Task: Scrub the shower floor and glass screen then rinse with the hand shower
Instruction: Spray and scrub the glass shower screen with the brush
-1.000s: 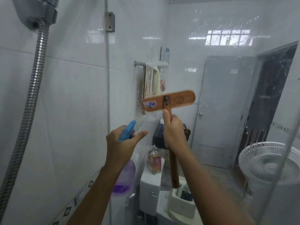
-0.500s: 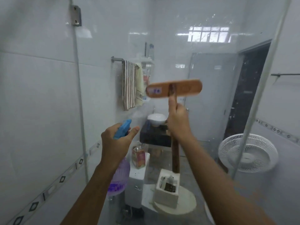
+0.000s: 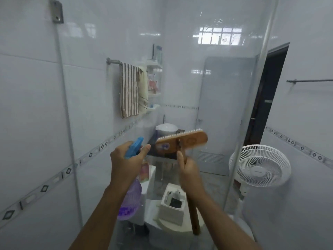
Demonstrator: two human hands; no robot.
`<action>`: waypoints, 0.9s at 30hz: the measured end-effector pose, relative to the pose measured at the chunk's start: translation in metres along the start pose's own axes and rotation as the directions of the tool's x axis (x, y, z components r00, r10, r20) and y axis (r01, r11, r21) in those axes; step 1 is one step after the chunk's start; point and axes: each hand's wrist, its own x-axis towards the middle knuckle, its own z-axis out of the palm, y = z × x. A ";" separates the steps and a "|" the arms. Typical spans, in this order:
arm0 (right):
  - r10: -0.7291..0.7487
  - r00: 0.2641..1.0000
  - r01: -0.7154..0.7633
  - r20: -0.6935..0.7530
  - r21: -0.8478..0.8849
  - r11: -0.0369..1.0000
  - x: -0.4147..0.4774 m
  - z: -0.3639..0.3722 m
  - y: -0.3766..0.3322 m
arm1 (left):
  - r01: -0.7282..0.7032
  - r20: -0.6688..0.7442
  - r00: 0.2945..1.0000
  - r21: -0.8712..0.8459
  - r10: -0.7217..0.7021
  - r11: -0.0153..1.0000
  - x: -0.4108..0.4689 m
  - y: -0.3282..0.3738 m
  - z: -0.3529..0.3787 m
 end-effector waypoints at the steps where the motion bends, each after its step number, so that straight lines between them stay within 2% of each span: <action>1: -0.037 0.999 0.037 -0.018 0.008 0.999 0.009 -0.015 -0.018 | 0.003 0.012 1.000 -0.016 -0.003 1.000 -0.003 0.004 0.004; 5: -0.145 0.973 0.154 -0.179 0.037 0.987 0.062 -0.089 -0.101 | -0.028 0.044 0.999 -0.068 0.031 0.997 -0.014 0.030 0.024; 8: -0.095 0.982 0.113 -0.161 0.106 0.988 0.086 -0.132 -0.137 | -0.053 0.020 0.998 -0.075 0.054 0.996 -0.022 0.048 0.040; 13: -0.101 0.990 0.105 -0.094 0.039 0.994 0.085 -0.143 -0.134 | -0.092 0.149 0.984 -0.034 0.096 0.995 -0.024 0.048 0.052; 18: -0.115 0.988 0.112 -0.104 -0.038 0.993 0.086 -0.136 -0.115 | -0.050 0.073 0.996 -0.029 0.052 0.998 -0.025 0.055 0.057; 22: -0.099 0.991 0.096 -0.091 -0.030 0.995 0.084 -0.134 -0.114 | -0.066 0.109 0.992 0.030 0.062 0.997 -0.026 0.059 0.057; 27: -0.094 0.993 0.094 -0.069 -0.005 0.996 0.081 -0.135 -0.115 | 0.072 0.042 0.996 0.084 -0.076 0.994 -0.029 0.056 0.059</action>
